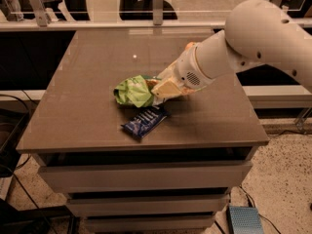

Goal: Move green rice chip bag near rxbar blueberry

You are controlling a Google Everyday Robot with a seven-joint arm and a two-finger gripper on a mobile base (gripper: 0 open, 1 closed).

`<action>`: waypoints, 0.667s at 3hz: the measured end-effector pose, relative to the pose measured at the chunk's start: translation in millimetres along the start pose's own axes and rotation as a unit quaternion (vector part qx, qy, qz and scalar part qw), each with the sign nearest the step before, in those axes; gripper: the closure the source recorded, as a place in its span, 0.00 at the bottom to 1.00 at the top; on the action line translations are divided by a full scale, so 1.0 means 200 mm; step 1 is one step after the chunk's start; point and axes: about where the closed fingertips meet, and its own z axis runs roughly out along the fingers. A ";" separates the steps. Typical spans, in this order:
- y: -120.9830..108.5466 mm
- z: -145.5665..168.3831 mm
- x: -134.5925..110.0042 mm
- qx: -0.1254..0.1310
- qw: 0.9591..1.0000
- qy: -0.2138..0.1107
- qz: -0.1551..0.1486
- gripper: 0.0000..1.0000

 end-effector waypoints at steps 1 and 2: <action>-0.04 0.08 0.02 0.010 1.000 0.002 0.003 0.82; -0.04 0.10 0.01 0.013 1.000 -0.001 0.003 0.59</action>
Offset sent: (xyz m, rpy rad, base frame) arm 0.0259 0.0206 -0.0180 0.0234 -0.0456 -0.0441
